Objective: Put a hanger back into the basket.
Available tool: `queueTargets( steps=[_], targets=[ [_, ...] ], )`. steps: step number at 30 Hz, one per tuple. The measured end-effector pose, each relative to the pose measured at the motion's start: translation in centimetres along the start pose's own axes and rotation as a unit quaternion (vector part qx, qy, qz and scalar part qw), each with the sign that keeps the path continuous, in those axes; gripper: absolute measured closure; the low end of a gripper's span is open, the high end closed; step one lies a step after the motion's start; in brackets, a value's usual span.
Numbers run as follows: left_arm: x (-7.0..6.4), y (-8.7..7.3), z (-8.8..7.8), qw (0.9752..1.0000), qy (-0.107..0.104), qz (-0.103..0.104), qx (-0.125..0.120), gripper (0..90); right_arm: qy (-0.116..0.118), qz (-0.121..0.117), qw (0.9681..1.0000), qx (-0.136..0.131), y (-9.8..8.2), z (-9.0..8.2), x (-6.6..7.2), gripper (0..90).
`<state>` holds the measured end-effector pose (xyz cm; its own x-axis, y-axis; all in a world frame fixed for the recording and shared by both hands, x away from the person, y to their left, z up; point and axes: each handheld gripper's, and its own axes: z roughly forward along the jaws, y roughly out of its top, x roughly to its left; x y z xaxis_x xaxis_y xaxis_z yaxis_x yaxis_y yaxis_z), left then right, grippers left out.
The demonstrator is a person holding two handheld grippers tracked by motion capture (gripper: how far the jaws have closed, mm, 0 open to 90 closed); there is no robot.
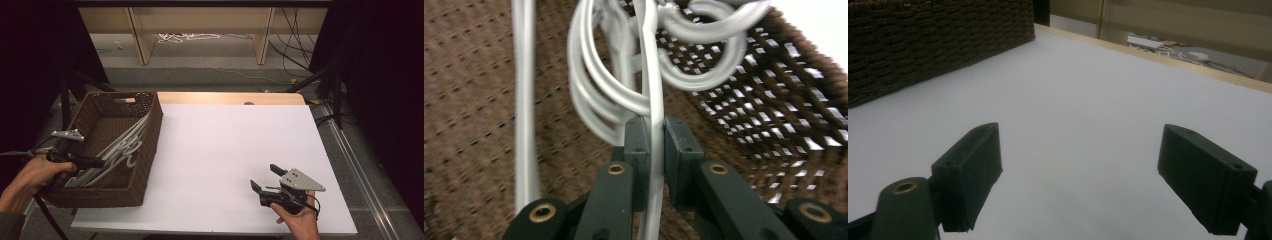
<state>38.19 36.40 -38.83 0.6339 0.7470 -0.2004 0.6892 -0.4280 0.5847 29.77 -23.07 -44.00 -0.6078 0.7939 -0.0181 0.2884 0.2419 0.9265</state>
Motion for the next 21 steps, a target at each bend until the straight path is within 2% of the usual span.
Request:
queueTargets(
  steps=[1,2,3,4,5,6,7,9,11,12,17,21],
  targets=[
    [0.04,0.01,-0.01,1.0000,0.000,-0.005,0.001,81.4,0.000,0.000,1.0000,0.000,0.00,0.00,0.00,18.6],
    [0.23,0.03,-0.12,0.9999,-0.001,0.005,0.009,81.4,0.004,0.005,1.0000,0.005,0.01,-0.03,0.08,18.6],
    [0.04,0.02,0.00,1.0000,0.000,-0.004,0.000,81.4,0.003,0.004,1.0000,0.002,0.01,0.00,0.05,18.6],
    [0.02,0.05,0.00,1.0000,0.000,0.001,0.003,81.4,0.002,0.001,1.0000,0.003,-0.01,0.02,0.02,18.6],
    [0.14,0.10,-0.09,0.9998,0.004,0.014,0.017,81.4,0.003,0.004,1.0000,0.006,-0.03,0.02,0.06,18.6],
    [-0.04,0.09,0.13,0.9999,0.005,0.005,0.011,81.4,0.004,0.005,1.0000,0.006,-0.02,0.07,0.10,18.6],
    [0.05,0.13,0.19,0.9997,0.008,0.013,0.021,81.4,0.004,0.005,1.0000,0.006,-0.02,0.07,0.10,18.6],
    [0.01,0.15,0.45,0.9994,0.010,0.016,0.031,81.3,0.012,0.009,0.9999,-0.004,-0.08,0.27,0.21,18.6],
    [-0.02,0.18,0.65,0.9992,0.009,0.017,0.036,81.2,0.011,0.010,0.9999,-0.003,-0.08,0.25,0.20,18.6],
    [-0.02,0.19,0.63,0.9992,0.010,0.018,0.035,81.2,0.004,0.005,1.0000,0.004,-0.03,0.08,0.11,18.6],
    [-0.08,0.13,0.64,0.9993,0.018,0.009,0.032,80.5,0.005,0.005,1.0000,0.006,-0.01,0.02,0.10,18.6],
    [-0.04,0.09,0.39,0.9988,0.024,0.020,0.037,80.1,0.011,0.010,0.9999,0.003,-0.04,0.15,0.18,18.6]
  ],
)
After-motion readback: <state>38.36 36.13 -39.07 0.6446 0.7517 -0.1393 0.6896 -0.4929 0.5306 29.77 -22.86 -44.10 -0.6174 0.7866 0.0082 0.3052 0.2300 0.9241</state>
